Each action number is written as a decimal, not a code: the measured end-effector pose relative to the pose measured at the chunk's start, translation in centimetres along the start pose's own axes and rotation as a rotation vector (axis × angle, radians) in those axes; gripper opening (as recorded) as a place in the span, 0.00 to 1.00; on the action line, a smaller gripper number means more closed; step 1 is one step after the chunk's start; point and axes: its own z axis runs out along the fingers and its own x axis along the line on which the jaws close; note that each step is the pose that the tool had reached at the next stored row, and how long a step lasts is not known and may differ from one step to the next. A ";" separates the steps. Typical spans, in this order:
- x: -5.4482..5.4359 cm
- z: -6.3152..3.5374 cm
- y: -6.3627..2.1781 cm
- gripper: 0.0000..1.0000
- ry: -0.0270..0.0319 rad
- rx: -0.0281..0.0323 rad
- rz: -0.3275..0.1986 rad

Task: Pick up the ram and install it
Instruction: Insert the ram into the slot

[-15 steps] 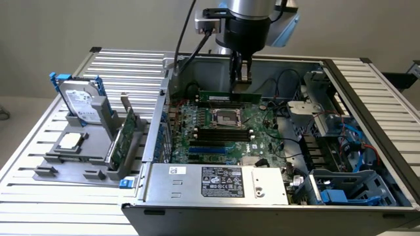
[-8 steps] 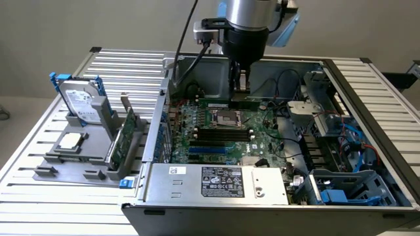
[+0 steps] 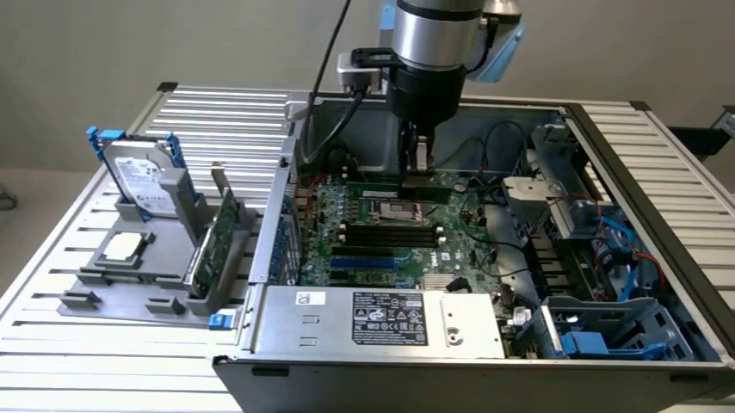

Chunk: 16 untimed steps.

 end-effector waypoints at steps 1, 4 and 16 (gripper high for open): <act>0.0 0.19 -0.01 0.14 -0.0002 0.0001 0.000; 0.0 0.72 -0.01 0.14 -0.0004 0.0003 0.000; -0.1 2.90 -0.05 0.14 -0.0011 0.0009 -0.001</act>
